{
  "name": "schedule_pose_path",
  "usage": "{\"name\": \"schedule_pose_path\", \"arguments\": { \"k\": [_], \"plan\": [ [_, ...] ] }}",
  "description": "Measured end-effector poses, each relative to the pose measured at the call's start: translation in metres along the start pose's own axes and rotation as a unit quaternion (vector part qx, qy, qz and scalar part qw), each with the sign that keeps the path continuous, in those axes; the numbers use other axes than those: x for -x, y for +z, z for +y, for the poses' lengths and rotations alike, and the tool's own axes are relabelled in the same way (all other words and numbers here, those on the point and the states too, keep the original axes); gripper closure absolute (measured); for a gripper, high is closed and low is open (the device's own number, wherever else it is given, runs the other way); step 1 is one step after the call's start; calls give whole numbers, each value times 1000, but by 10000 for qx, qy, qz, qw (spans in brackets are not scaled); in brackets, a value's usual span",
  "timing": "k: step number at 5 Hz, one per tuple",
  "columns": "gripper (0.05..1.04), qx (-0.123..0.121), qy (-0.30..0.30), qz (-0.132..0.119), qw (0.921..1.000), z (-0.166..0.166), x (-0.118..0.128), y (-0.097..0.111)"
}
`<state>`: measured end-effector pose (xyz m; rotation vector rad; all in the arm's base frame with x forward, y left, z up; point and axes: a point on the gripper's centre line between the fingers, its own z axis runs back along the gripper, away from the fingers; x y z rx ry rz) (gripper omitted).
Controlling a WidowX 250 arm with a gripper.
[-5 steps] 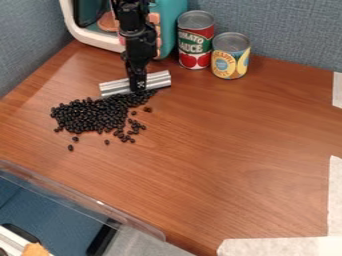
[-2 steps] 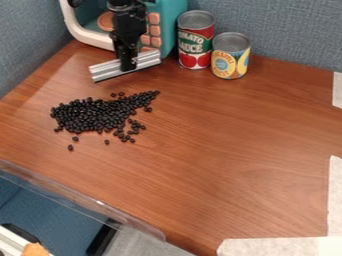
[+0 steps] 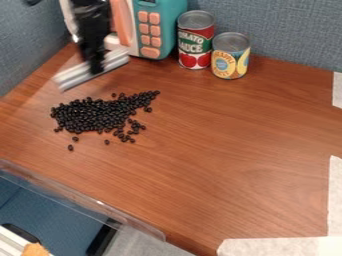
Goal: Sweep into pile
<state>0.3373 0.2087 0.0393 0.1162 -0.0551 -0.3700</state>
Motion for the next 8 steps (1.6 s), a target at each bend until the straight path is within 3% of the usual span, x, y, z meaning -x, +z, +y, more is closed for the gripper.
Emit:
{"name": "schedule_pose_path", "arguments": {
  "k": [1, 3, 5, 8],
  "plan": [
    [716, 72, 741, 169, 9971, 12, 52, -16],
    [716, 9, 1573, 71, 9875, 32, 87, -22],
    [716, 164, 2161, -38, 9762, 26, 82, -39],
    [716, 280, 2490, -100, 9680, 8, 58, -40]
  ]
}}
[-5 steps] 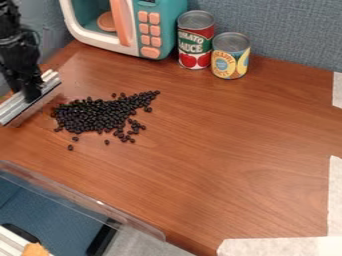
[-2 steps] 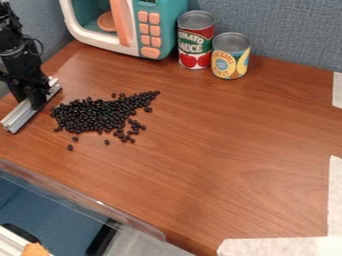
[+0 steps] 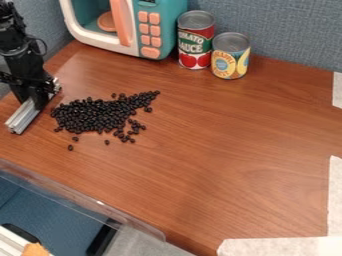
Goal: Sweep into pile
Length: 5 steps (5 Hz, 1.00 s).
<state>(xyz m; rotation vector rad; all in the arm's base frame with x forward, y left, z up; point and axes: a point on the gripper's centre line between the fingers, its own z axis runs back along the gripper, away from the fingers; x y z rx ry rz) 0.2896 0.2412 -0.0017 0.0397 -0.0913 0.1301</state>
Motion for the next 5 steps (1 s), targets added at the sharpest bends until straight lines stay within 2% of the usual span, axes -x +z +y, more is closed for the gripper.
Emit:
{"name": "schedule_pose_path", "arguments": {
  "k": [1, 2, 3, 5],
  "plan": [
    [716, 14, -102, -54, 9999, -20, -16, 2],
    [716, 101, -573, -94, 9983, -63, -40, 4],
    [716, 125, -821, -105, 9965, -87, -53, 5],
    [716, 28, -1017, -71, 9948, -104, -60, 7]
  ]
}}
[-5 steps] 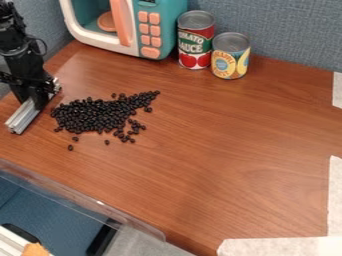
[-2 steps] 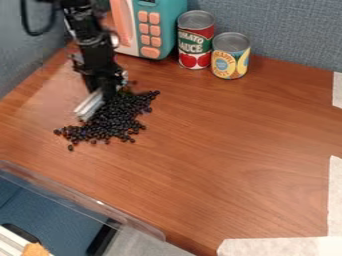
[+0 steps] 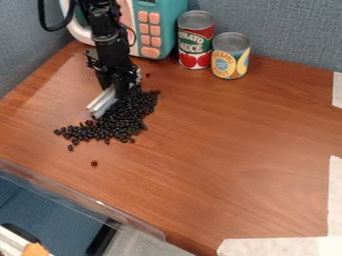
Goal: Sweep into pile
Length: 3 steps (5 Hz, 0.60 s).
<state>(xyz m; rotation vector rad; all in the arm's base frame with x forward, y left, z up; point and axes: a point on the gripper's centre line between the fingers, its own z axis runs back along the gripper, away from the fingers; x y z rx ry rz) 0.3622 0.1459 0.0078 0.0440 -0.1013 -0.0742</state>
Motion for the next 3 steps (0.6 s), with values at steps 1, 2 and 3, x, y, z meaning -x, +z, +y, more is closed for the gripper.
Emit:
{"name": "schedule_pose_path", "arguments": {
  "k": [1, 2, 3],
  "plan": [
    [716, -66, -39, 58, 10000, 4, 3, 0],
    [716, -153, 98, 80, 9998, 19, 12, 4],
    [716, -387, 259, -145, 9988, 41, 19, 31]
  ]
}}
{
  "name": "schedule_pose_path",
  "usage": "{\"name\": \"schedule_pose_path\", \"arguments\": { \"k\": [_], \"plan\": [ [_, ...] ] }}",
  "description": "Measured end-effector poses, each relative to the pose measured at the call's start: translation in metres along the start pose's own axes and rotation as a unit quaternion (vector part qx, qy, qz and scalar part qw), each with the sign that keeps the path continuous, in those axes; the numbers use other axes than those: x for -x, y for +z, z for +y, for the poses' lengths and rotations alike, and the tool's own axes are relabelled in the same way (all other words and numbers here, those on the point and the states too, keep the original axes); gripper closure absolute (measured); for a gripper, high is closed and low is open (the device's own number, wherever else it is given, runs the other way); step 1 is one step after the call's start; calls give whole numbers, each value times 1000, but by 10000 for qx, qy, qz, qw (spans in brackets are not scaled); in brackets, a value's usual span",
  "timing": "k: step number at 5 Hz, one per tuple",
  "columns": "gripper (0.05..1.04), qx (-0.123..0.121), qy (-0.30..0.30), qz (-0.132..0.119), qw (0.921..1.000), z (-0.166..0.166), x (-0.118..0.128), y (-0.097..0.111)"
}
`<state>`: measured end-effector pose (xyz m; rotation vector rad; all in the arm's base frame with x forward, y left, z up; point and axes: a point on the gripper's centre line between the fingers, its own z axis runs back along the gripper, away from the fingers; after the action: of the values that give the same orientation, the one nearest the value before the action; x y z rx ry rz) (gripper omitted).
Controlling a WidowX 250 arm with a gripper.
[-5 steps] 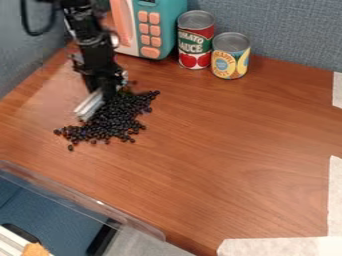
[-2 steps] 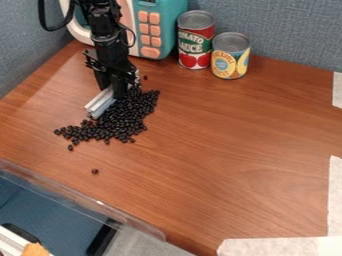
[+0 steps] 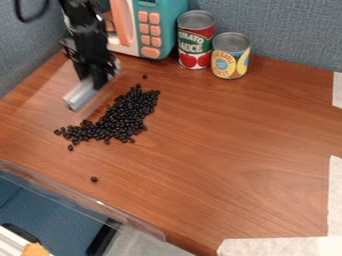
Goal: Sweep into pile
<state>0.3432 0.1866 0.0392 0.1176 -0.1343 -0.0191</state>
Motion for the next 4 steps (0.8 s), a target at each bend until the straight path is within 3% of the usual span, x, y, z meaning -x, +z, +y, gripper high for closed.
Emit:
{"name": "schedule_pose_path", "arguments": {
  "k": [1, 3, 4],
  "plan": [
    [716, -122, 279, 24, 9995, 22, 23, 8],
    [716, 130, 1261, 174, 9918, 45, 85, -14],
    [716, 101, 1497, 185, 9885, 41, 94, -24]
  ]
}}
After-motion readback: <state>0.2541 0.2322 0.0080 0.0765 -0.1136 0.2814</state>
